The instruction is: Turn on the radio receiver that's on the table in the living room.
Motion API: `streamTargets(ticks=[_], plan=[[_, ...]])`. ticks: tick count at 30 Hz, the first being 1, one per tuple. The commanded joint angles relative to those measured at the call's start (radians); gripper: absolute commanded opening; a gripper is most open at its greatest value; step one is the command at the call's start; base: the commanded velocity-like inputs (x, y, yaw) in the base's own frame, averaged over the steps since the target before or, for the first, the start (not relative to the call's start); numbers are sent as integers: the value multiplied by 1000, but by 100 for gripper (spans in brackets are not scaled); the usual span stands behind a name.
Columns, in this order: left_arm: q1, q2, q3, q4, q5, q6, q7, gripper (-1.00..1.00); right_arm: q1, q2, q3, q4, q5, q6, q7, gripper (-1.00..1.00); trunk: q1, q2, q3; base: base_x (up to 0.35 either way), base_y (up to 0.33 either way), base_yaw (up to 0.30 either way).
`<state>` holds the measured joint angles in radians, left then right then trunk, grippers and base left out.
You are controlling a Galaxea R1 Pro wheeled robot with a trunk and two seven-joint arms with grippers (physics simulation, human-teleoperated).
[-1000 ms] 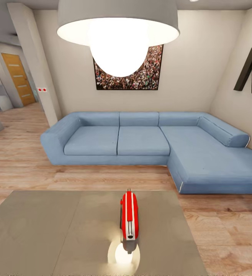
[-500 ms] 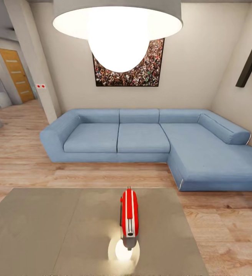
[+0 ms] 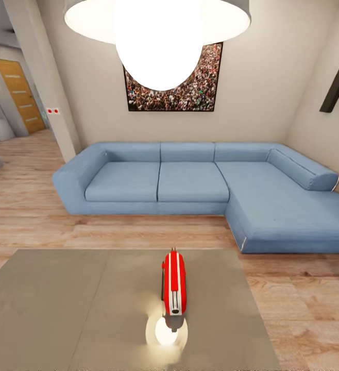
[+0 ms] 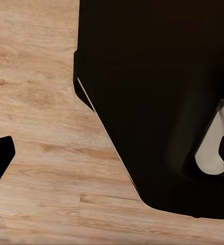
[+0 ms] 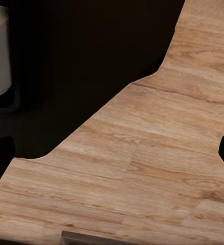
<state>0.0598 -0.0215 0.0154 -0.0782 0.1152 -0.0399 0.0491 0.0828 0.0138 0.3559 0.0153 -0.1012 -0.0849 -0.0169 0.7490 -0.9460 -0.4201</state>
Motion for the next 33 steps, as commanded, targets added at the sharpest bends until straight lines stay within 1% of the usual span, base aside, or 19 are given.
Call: streamTargets(ticks=[1, 33], plan=[[0, 0, 0, 0, 0, 0, 0, 100, 0, 0, 0, 0, 0, 0, 0, 100, 0, 0, -2, 0, 0, 0], [0, 0, 0, 0, 0, 0, 0, 100, 0, 0, 0, 0, 0, 0, 0, 100, 0, 0, -54, 0, 0, 0]])
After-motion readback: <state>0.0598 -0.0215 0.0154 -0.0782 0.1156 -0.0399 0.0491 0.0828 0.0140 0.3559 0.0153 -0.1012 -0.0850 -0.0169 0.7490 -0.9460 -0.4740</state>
